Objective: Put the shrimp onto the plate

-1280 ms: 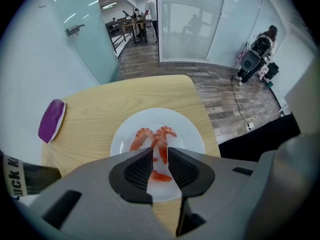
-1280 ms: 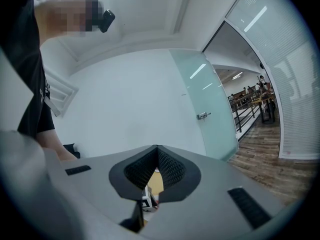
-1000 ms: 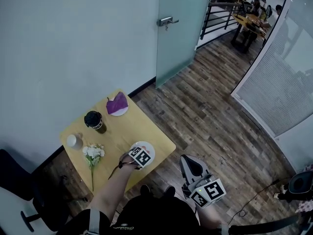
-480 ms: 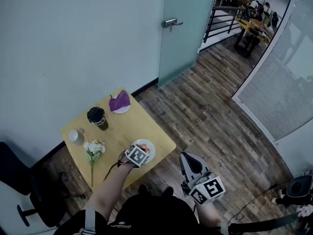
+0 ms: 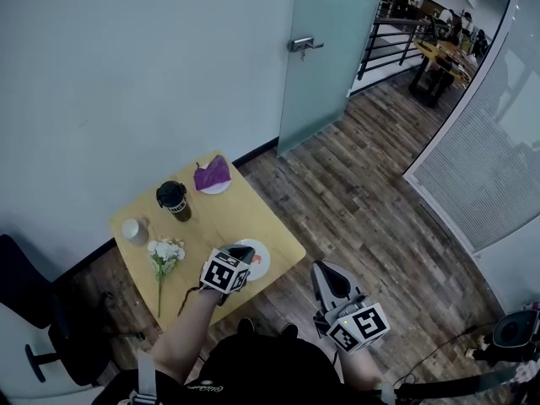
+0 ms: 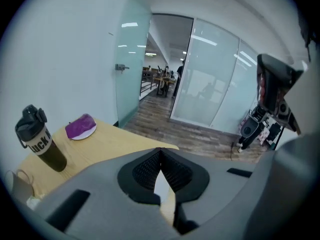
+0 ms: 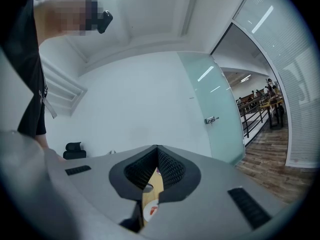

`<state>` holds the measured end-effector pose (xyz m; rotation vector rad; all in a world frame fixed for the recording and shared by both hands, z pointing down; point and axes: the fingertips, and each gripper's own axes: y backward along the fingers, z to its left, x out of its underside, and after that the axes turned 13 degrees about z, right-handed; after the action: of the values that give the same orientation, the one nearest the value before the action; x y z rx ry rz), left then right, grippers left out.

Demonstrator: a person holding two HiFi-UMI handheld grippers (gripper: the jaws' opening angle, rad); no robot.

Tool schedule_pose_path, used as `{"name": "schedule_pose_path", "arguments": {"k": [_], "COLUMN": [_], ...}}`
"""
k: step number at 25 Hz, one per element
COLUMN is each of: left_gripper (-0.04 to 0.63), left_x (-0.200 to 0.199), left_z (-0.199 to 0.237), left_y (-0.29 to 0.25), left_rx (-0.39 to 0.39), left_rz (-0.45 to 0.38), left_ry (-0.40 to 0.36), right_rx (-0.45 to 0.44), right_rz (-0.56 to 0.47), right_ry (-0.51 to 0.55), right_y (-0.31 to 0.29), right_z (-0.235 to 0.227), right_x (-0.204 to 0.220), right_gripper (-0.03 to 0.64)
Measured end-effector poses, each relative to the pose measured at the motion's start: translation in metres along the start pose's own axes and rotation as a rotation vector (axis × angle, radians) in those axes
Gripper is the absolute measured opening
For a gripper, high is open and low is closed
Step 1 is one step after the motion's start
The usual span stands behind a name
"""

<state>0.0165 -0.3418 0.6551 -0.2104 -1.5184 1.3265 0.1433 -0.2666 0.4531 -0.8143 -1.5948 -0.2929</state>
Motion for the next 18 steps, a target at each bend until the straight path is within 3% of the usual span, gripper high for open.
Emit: {"name": "schedule_pose_path", "arguments": {"k": [6,9,14,18], "left_gripper": [0.005,0.005,0.005,0.005], "left_x": [-0.031,-0.039,-0.054,-0.064], "left_z": [-0.020,-0.027,-0.045,-0.057], "left_y": [0.071,0.102,0.142,0.164], "left_rx": [-0.006,-0.015,0.055,0.042], "left_rz": [-0.211,-0.283,-0.403,-0.479], "left_ry": [0.021,0.008,0.033,0.004], "right_rx": [-0.010,-0.006,-0.002,-0.004], "right_rz": [-0.005,-0.009,-0.014,-0.017], "right_ry": [0.005,0.008,0.013,0.019], "right_y": [0.000,0.000,0.002,0.001], "right_z": [0.000,-0.003,-0.006,-0.007], "right_x": [-0.003,-0.006,-0.009,-0.012], "right_gripper": [-0.002,-0.002,-0.002,-0.002]}}
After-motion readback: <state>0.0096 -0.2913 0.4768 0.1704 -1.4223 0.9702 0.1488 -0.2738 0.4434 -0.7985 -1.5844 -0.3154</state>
